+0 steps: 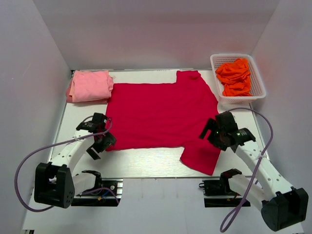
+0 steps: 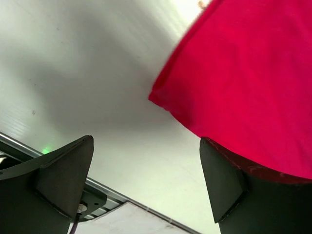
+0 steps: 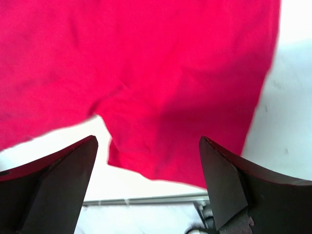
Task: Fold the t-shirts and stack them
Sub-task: Grap the side of the flattened tshirt closest away from the robot with both arms
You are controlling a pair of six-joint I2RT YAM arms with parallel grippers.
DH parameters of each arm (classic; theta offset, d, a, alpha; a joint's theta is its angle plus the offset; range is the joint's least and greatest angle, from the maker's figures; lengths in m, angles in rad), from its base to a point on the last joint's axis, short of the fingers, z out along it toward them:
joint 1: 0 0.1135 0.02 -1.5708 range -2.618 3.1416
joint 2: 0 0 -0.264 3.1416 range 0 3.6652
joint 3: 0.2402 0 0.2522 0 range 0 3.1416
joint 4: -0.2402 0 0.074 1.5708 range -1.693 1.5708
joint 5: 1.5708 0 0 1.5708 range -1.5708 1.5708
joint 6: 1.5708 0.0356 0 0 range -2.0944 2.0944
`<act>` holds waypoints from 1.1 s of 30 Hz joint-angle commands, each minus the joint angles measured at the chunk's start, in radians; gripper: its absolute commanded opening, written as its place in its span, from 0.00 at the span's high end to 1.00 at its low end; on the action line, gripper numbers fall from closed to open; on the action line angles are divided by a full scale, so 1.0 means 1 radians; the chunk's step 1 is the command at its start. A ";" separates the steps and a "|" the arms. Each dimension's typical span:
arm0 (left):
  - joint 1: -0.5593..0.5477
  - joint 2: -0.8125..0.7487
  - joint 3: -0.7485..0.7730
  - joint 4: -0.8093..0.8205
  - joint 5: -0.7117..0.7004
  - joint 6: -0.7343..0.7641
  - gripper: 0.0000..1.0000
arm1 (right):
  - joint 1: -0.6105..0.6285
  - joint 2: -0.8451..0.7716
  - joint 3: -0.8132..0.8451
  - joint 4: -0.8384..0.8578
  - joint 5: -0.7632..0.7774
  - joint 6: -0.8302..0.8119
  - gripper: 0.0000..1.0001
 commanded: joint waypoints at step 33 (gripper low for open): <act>0.029 0.125 -0.061 0.271 -0.063 -0.114 1.00 | 0.234 0.265 -0.135 -0.137 -0.172 0.164 0.22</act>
